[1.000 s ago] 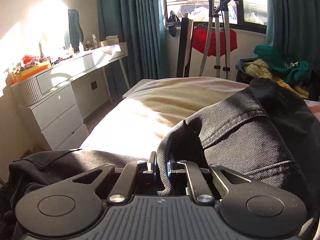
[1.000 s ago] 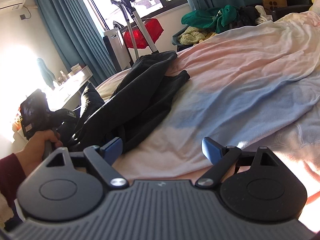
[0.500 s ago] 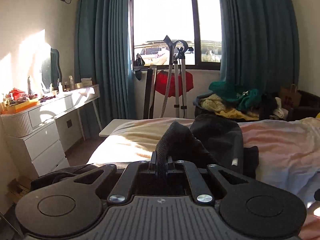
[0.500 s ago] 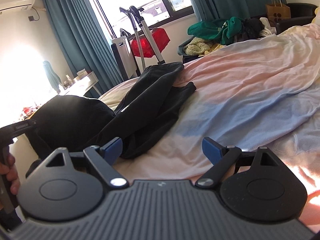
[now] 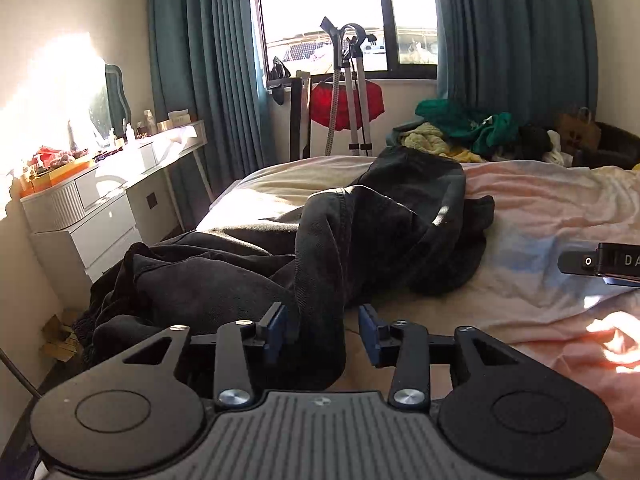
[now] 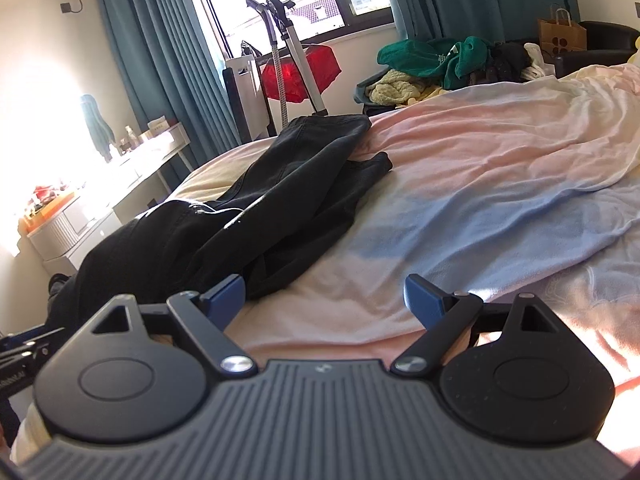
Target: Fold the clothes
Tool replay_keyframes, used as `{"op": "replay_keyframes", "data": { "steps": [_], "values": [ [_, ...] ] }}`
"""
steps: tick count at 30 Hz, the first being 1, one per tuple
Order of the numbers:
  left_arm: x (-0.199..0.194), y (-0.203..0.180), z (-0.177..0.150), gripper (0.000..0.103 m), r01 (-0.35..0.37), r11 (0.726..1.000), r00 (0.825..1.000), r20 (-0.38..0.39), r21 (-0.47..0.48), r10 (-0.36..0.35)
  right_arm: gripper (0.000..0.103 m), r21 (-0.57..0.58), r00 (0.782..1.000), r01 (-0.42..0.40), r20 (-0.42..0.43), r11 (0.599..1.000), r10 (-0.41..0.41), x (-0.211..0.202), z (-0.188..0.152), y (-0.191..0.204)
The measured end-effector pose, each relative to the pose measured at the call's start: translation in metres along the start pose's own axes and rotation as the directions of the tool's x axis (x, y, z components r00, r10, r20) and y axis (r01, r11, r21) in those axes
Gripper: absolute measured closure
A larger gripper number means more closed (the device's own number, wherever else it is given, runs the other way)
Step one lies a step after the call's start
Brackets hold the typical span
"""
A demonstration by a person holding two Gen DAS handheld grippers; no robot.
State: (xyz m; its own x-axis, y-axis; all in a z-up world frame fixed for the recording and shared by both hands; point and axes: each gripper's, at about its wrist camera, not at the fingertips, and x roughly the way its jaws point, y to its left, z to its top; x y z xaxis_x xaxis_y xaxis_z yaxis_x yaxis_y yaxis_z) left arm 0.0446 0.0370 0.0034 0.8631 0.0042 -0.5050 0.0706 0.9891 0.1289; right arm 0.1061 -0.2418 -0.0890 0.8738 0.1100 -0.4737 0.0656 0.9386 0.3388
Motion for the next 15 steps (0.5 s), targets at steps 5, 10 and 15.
{"op": "replay_keyframes", "data": {
  "steps": [5, 10, 15],
  "values": [
    [-0.086, -0.021, 0.043, 0.018, -0.007, 1.0, 1.0, -0.014, 0.004, 0.007, 0.015, -0.026, 1.0, -0.005, 0.0, 1.0, 0.006, -0.004, -0.002, 0.007],
    [-0.18, -0.066, 0.085, 0.0, 0.176, 0.984, 0.984, 0.008, 0.007, -0.176, 0.015, -0.035, 1.0, 0.005, 0.01, 0.999, -0.005, -0.01, 0.008, 0.005],
    [-0.229, -0.112, 0.12, 0.0, 0.299, 0.954, 0.954, -0.025, 0.0, -0.299, 0.015, 0.0, 0.999, 0.032, 0.023, 0.999, -0.032, -0.014, 0.014, -0.001]
  ]
}}
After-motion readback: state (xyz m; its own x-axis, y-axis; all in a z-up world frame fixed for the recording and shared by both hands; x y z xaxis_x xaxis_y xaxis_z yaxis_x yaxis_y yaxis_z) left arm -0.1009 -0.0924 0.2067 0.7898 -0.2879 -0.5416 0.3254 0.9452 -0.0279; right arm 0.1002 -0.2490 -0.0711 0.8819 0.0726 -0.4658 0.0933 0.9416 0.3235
